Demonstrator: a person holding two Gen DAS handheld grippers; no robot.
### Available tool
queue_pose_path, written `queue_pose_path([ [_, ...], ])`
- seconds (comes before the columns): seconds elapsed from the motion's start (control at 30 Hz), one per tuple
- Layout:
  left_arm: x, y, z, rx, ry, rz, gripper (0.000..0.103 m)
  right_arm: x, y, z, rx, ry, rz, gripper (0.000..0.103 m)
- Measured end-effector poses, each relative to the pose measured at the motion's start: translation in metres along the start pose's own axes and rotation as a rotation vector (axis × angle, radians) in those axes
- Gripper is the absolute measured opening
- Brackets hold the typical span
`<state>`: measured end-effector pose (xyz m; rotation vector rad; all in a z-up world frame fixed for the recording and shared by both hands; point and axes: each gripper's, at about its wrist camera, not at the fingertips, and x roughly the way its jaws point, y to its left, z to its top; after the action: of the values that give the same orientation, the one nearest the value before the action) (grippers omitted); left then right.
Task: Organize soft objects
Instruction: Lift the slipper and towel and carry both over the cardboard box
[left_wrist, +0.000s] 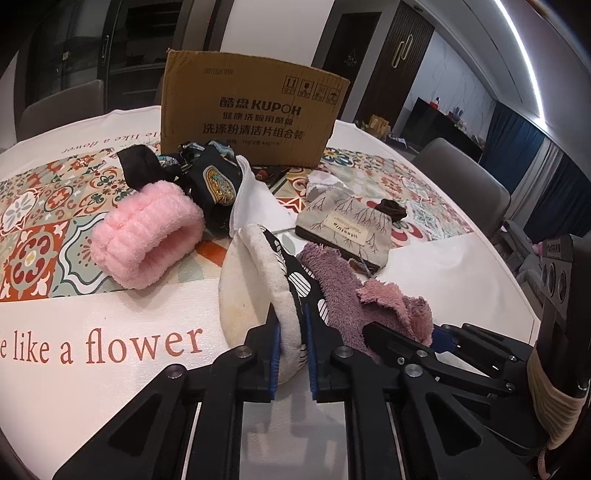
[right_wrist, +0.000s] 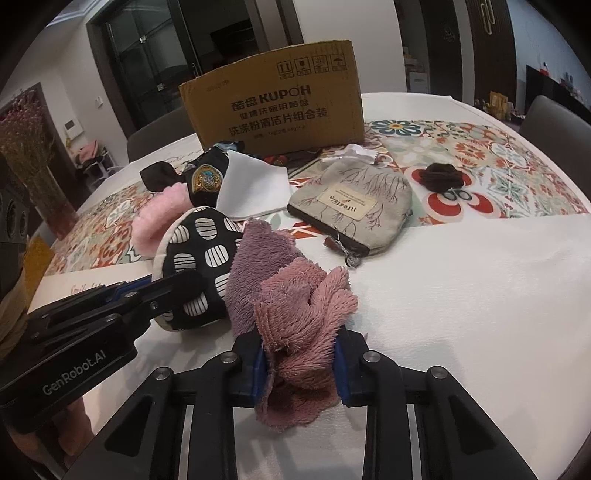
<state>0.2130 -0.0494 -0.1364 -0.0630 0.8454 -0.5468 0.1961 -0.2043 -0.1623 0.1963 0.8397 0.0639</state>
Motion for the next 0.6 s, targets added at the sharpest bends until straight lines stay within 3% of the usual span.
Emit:
queue_pose_path([
  [0.6,-0.055,-0.023,0.024,0.049,-0.160,0.075,0.012,-0.052,0.002,0.023,0.004,-0.135,-0.033,0.029],
])
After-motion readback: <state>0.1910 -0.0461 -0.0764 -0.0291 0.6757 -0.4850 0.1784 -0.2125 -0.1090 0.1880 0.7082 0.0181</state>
